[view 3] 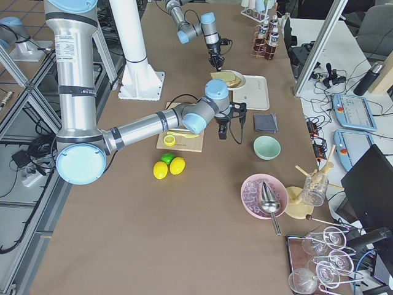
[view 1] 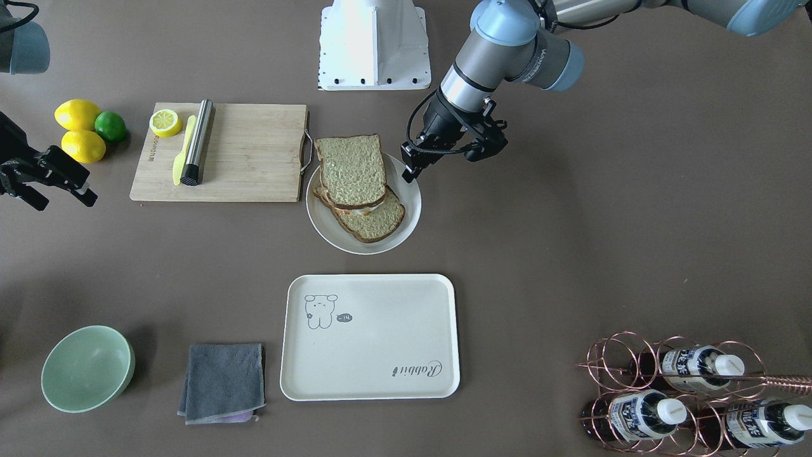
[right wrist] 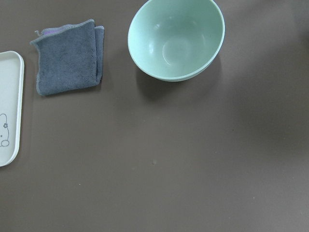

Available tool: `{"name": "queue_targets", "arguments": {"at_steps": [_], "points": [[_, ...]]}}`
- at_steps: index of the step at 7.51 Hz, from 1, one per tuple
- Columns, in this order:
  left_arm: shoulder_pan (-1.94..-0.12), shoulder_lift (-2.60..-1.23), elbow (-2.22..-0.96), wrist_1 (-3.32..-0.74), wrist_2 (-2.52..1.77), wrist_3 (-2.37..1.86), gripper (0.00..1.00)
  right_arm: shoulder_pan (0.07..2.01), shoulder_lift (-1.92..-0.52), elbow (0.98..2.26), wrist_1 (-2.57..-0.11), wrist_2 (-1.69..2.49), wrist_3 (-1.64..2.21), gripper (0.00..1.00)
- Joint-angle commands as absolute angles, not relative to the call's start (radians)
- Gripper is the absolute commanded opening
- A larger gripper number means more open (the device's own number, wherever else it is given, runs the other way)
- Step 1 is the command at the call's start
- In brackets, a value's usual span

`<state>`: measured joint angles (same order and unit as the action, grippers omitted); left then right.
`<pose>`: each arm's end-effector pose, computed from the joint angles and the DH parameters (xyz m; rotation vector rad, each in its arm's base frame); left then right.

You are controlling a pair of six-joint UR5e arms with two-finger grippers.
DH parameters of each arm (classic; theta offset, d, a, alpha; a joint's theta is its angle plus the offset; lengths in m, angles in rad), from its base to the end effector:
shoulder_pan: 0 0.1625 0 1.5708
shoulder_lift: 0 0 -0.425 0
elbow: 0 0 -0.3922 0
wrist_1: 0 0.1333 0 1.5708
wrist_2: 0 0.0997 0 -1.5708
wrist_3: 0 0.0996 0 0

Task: Make sandwich and place on tray
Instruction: 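Grip the plate rim with the left gripper and slide it onto the tray, then adjust the plate position on the tray with the left gripper, then release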

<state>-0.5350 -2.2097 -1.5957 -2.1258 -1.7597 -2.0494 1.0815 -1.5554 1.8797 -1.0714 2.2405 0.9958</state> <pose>0.5339 -0.4496 0.2022 -0.1343 1.2543 -0.7657 -0.1735 -0.4779 0.4424 0.1566 -0.9984 0.1871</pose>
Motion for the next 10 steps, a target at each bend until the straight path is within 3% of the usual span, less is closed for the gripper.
{"name": "queue_targets", "arguments": {"at_steps": [1,6,10], "points": [[-0.603,-2.288,-1.475,-2.128,-1.759,-2.056,0.00,1.081,-1.555,1.878,-1.071,2.240,0.996,0.99],[-0.664,-2.402,-1.251,-2.144,-1.758,-2.022,0.00,1.080,-1.554,1.878,-1.071,2.250,0.994,0.99],[-0.658,-2.408,-1.144,-2.263,-1.710,-2.020,0.00,1.080,-1.546,1.873,-1.071,2.252,0.994,0.99]]}}
